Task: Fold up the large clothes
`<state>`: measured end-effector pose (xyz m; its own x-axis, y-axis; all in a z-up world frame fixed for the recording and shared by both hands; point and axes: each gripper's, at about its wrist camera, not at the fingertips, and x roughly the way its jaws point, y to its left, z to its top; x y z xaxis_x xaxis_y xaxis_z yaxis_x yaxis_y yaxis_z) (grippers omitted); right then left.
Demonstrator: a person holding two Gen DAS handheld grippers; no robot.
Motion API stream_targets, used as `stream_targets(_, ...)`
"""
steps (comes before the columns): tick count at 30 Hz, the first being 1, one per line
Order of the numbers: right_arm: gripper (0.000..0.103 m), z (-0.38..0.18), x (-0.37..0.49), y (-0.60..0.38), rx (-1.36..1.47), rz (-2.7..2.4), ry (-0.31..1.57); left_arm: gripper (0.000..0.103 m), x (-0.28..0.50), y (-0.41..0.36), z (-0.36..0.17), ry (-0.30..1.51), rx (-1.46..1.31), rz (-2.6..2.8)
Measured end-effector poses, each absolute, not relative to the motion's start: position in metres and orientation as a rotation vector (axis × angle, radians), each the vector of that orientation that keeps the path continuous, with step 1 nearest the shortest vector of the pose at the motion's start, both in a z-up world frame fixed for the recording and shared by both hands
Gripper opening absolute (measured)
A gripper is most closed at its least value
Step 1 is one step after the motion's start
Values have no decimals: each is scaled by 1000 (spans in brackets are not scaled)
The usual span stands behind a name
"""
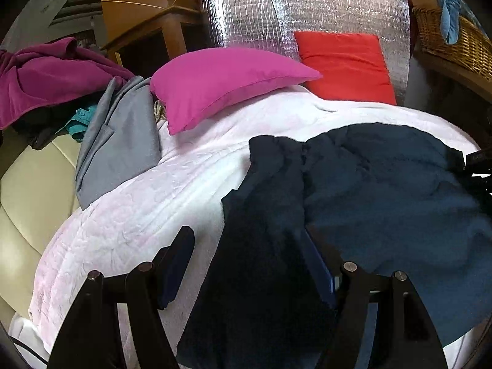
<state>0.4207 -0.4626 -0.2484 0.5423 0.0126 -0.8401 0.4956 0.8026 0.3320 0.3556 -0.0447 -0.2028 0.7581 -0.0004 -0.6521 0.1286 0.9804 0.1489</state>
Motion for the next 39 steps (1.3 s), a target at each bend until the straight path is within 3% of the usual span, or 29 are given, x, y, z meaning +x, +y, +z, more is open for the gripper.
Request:
stream_targets(3,44,-240,410,-462,612,-284,923,72,361,-38,-204,735,160,-92)
stream_targets(5,55,-229,392,-465,660,-237,862,72,363,-29,-200,740,98,-99)
stream_targets(9,57,-200,348,-452,659,-163,743,72,363,-23,-199,744,65,-75)
stream_targets(17,56,-164,378,-427,584,-57,771,72,386,-11,-186,842,-120,-151)
stream_targets(23,51,-170,423,-386,562,34,839,72,435,-38,-175,893,-120,-176)
stream_targets(31,51,-227,495,-354,536,-22,1002,73,489,-57,-241,1065,-62,-87)
stream_targets(39,52,-184,432,-393,582,9,850,75,470,-56,-214,975,34,-62)
